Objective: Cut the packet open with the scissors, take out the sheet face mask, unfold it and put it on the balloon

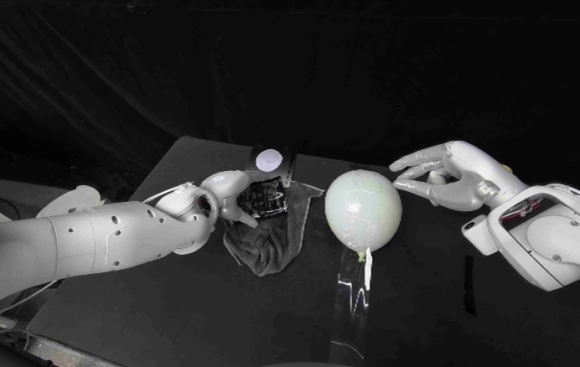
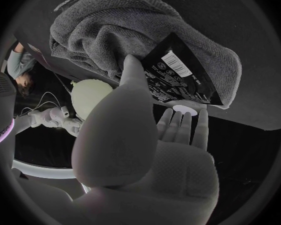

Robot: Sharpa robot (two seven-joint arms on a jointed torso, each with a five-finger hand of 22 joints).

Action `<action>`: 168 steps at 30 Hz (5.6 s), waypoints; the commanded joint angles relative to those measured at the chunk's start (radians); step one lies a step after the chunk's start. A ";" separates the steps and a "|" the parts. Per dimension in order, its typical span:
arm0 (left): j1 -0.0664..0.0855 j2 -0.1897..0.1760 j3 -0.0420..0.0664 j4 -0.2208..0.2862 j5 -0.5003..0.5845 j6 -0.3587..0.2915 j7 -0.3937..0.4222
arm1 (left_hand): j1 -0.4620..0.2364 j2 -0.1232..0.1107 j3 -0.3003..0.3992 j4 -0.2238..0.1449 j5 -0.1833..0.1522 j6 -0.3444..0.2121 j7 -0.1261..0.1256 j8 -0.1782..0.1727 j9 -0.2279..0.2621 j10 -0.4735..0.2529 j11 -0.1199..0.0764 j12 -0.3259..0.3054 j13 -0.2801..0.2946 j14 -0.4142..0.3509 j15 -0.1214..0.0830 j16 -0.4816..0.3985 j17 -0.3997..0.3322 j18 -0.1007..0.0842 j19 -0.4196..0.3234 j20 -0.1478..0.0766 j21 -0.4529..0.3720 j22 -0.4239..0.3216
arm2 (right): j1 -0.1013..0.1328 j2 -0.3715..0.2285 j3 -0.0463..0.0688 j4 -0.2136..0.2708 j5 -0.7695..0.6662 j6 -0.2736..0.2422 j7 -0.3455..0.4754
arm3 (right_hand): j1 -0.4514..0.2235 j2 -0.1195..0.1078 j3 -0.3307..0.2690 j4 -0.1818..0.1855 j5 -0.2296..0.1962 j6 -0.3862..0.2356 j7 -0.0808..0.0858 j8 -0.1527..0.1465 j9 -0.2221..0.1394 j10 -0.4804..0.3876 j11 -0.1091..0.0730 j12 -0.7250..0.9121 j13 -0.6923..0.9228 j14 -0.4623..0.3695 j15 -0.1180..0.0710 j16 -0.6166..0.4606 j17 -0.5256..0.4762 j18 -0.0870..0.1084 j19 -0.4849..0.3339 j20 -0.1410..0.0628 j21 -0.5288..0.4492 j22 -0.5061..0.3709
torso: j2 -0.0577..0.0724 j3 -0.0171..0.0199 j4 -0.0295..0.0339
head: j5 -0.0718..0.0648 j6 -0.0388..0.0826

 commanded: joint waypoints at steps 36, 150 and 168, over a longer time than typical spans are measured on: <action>-0.002 0.035 0.001 -0.024 0.026 0.159 -0.118 | 0.027 0.077 0.269 -0.002 -0.001 0.158 0.099 0.052 0.044 0.250 0.090 0.034 0.018 0.244 0.059 0.067 0.046 0.055 0.114 0.010 0.050 0.022 | 0.000 -0.011 0.000 0.011 -0.002 0.020 0.000 | -0.022 -0.001 0.016 -0.003 0.006 0.004 0.004 -0.005 -0.001 -0.001 -0.004 -0.003 0.001 0.022 0.007 0.013 0.003 0.005 -0.006 0.002 0.008 0.007 | -0.001 -0.0001 -0.0001 | 0.001 -0.009; 0.043 -0.053 0.063 0.004 0.779 0.112 0.230 | 0.041 0.209 0.768 -0.026 -0.004 0.561 0.061 0.304 0.171 0.603 0.074 0.024 0.024 0.454 0.068 0.067 0.077 -0.026 0.324 0.028 0.089 0.034 | -0.002 -0.013 0.000 -0.023 0.009 0.003 0.008 | -0.024 -0.005 0.036 -0.004 0.017 0.006 0.003 -0.005 0.000 0.002 -0.005 -0.004 0.001 0.020 0.006 0.021 0.005 0.006 -0.013 0.002 0.014 0.016 | -0.004 -0.0013 0.0004 | -0.031 0.022; 0.113 -0.085 0.069 0.080 1.093 0.236 0.543 | 0.027 0.203 0.798 -0.039 -0.004 0.541 0.067 0.319 0.185 0.593 0.079 0.024 0.024 0.441 0.073 0.060 0.077 -0.040 0.311 0.027 0.082 0.031 | 0.010 0.030 0.005 -0.092 0.097 -0.010 0.003 | -0.024 -0.004 0.051 -0.005 0.016 0.012 0.000 -0.001 0.001 0.009 -0.008 -0.002 0.002 0.023 0.004 0.037 0.027 0.003 -0.007 0.002 0.035 0.039 | 0.000 -0.0002 -0.0002 | -0.064 0.104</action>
